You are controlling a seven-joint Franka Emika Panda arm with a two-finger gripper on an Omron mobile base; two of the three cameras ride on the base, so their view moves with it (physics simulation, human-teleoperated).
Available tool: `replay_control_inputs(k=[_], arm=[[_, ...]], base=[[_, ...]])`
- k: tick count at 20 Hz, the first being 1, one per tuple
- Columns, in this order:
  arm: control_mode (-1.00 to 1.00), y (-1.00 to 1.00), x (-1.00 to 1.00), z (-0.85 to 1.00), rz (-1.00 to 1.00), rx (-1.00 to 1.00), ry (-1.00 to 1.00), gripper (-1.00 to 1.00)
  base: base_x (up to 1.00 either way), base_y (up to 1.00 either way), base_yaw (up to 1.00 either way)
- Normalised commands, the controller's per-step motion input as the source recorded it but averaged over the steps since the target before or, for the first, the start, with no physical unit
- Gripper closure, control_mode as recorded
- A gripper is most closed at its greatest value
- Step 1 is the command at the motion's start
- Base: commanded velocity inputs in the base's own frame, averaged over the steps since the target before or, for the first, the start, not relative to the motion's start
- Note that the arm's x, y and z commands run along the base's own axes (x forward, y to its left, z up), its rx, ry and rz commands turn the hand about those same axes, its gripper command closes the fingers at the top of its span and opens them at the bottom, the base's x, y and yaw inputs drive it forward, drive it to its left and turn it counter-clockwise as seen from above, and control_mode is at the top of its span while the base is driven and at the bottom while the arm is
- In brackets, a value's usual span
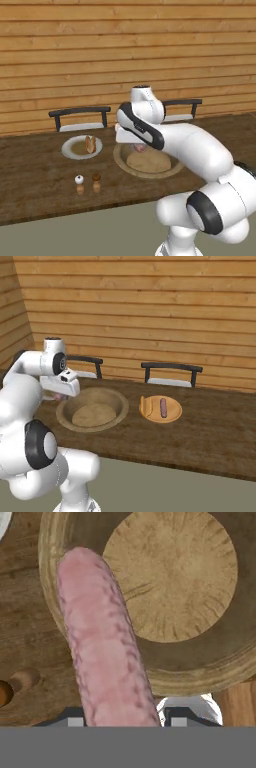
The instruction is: Place one bun and one sausage from the bowl on each plate.
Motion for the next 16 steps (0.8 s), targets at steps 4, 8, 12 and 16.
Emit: replay_control_inputs(k=[4,8,12,16], arm=[[-1.00,0.20,0.13,0.08,0.07,0.09,-0.19,1.00],[-1.00,0.46,0.05,0.38,0.01,0.04,-0.01,1.00],[-1.00,0.63,0.05,0.20,0.00,0.00,0.00,1.00],[-1.00,0.57,0.22,0.00,0.00,0.00,0.00,1.00]], base=[[0.00,0.00,0.00],[0.00,0.00,0.00],[0.00,0.00,0.00],[0.00,0.00,0.00]])
